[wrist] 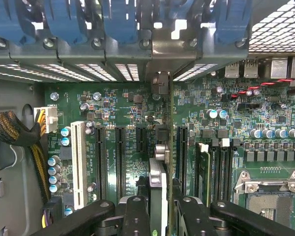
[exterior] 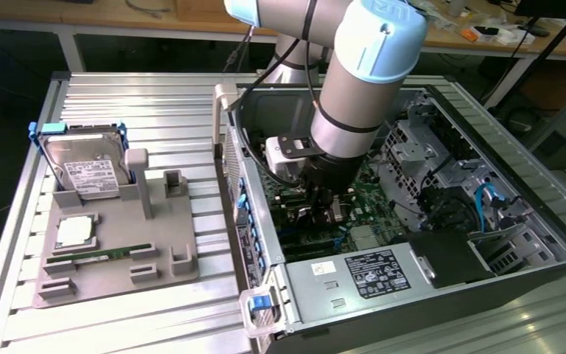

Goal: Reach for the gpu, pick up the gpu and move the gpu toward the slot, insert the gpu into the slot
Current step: 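Insert the gpu into the slot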

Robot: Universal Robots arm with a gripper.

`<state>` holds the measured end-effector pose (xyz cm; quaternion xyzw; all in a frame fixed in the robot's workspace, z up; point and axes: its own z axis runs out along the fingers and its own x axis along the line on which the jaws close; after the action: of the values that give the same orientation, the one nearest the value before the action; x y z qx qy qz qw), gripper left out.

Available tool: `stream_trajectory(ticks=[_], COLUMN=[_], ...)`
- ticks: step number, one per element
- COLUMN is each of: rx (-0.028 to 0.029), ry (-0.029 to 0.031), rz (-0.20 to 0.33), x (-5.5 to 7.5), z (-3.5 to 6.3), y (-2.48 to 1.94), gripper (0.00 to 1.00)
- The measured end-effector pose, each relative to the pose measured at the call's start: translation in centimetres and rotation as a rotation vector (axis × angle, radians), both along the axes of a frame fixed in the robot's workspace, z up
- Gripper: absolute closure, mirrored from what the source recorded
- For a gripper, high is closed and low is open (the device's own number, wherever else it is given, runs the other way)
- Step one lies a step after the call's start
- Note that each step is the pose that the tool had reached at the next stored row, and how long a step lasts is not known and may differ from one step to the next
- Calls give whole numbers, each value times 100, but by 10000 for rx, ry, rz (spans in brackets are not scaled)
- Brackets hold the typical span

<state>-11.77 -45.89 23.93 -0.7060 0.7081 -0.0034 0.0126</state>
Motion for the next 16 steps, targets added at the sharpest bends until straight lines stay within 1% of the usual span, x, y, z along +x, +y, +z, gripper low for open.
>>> stream_trajectory(ticks=[5,6,12,13,14,15,16], rx=[5,2,0,1,0,0,0], ry=[-4,-2,0,0,0,0,-1], rz=[-2,0,0,0,0,0,0], x=[-1,0,0,0,0,0,0], z=[-3,-1,0,0,0,0,0], y=[1,1,0,0,0,0,0], gripper=[71,65,64,58,58,51,51])
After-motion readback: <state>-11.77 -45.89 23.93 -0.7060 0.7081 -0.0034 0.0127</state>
